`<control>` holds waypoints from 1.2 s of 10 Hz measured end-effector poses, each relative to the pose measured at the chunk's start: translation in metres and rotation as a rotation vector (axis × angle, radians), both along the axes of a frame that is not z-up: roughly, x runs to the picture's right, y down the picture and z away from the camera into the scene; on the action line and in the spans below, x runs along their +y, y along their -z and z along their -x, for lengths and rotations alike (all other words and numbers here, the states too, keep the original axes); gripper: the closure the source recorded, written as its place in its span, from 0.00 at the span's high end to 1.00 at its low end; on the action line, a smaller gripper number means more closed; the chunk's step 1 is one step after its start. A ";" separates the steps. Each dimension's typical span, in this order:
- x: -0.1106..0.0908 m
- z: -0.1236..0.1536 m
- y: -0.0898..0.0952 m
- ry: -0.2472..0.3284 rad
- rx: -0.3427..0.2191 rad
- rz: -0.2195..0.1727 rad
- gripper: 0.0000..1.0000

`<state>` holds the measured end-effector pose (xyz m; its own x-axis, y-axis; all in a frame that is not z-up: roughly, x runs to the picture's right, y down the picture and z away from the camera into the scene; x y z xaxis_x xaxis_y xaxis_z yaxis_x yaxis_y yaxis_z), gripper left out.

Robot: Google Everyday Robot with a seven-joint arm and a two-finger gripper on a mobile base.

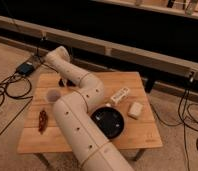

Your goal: Push the eraser across the table

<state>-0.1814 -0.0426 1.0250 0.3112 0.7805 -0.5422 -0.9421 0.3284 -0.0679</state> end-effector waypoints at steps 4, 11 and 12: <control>0.006 0.046 0.016 -0.122 -0.137 0.061 0.65; -0.010 0.083 0.003 -0.029 -0.188 -0.056 0.65; -0.010 0.096 0.001 0.007 -0.193 -0.078 0.65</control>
